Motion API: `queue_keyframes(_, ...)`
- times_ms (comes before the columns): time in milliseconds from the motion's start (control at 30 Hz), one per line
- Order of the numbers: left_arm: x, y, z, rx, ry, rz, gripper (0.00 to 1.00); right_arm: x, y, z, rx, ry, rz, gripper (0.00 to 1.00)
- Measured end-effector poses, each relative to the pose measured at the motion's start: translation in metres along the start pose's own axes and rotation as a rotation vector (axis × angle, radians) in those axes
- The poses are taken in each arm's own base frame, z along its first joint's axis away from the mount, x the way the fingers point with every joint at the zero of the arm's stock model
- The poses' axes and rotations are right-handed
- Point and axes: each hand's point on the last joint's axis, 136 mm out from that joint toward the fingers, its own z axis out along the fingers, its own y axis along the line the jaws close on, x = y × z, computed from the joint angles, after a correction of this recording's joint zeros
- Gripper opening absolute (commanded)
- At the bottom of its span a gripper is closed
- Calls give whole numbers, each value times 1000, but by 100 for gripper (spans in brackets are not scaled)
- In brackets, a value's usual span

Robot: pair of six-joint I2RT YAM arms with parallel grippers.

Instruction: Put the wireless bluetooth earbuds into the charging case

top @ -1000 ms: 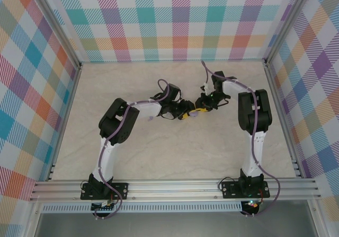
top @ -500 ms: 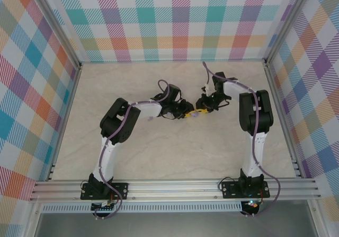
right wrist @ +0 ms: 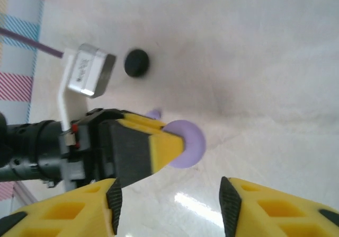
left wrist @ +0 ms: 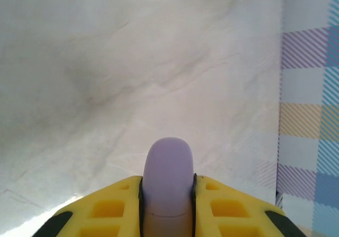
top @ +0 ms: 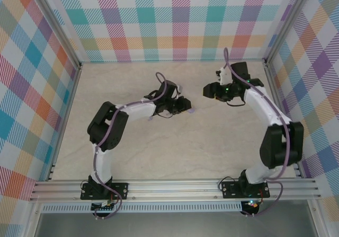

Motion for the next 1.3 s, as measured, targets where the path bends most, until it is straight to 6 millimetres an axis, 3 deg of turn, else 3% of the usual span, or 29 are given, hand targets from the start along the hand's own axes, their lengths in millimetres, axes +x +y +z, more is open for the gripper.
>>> queue_keyframes(100,-20,-38,-40,39,-103,153,15,-3,13,-22,-21,-107,-74,58)
queue_keyframes(233,-35,-79,-84,72,-196,334,13,-1,27,-37,-54,-151,-146,58)
queue_keyframes(467,-32,-109,-126,115,-212,528,14,1,70,-54,-238,-132,-253,56)
queue_keyframes(667,-24,-143,-167,279,-215,634,15,4,106,-75,-403,-125,-327,50)
queue_keyframes(833,-11,-161,-178,392,-174,676,14,8,124,-85,-502,-108,-354,45)
queue_keyframes(1133,2,-180,-188,506,-128,717,14,19,162,-99,-623,-80,-455,50)
queue_keyframes(1300,4,-187,-194,540,-121,729,14,20,174,-106,-664,-71,-488,50)
